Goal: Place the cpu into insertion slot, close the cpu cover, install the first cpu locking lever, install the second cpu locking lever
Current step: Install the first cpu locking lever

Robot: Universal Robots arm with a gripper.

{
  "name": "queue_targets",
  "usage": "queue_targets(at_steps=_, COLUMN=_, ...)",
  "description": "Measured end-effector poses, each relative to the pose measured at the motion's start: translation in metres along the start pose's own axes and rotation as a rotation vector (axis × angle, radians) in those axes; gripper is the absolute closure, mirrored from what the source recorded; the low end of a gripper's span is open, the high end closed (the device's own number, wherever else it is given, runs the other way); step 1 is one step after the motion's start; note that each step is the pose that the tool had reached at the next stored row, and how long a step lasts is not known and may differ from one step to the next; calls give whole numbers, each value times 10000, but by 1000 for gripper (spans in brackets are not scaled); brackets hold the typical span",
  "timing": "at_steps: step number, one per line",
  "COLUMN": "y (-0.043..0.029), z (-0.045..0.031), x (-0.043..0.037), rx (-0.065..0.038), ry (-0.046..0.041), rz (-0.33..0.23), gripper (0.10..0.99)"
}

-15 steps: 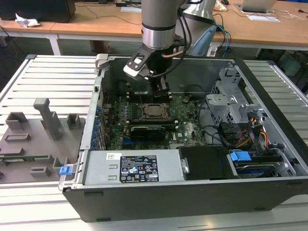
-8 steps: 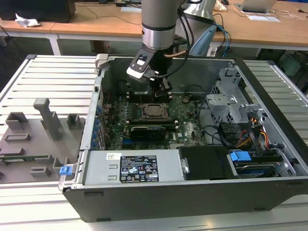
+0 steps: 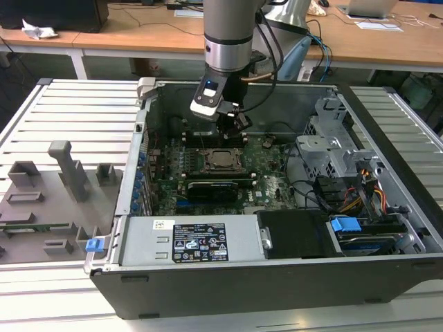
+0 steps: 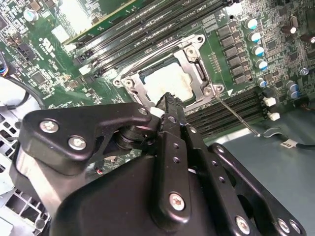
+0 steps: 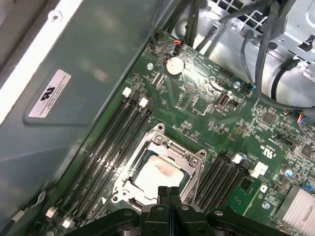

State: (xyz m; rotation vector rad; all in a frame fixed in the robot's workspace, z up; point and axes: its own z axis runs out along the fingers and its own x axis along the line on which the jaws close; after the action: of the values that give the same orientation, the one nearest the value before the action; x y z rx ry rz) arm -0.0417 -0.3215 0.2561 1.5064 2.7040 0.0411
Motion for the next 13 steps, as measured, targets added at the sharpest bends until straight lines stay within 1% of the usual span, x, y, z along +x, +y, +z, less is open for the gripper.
queue_targets(at_steps=1, y=-1, z=0, x=-1, rx=0, ry=1, rz=-37, gripper=980)
queue_targets(at_steps=2, y=-1, z=0, x=-2, rx=-4, ry=8, rz=-194, gripper=980)
queue_targets(at_steps=3, y=-1, z=0, x=-2, rx=-12, ry=21, rz=-472, gripper=980)
queue_targets(at_steps=5, y=-1, z=0, x=-2, rx=-32, ry=55, rz=-1211, gripper=980)
queue_targets(at_steps=7, y=-1, z=0, x=-2, rx=-47, ry=80, rz=-1755, gripper=980)
queue_targets(at_steps=12, y=-1, z=0, x=-2, rx=-72, ry=120, rz=-2648, gripper=980)
queue_targets(at_steps=13, y=-1, z=0, x=-2, rx=-79, ry=133, rz=-2908, gripper=980)
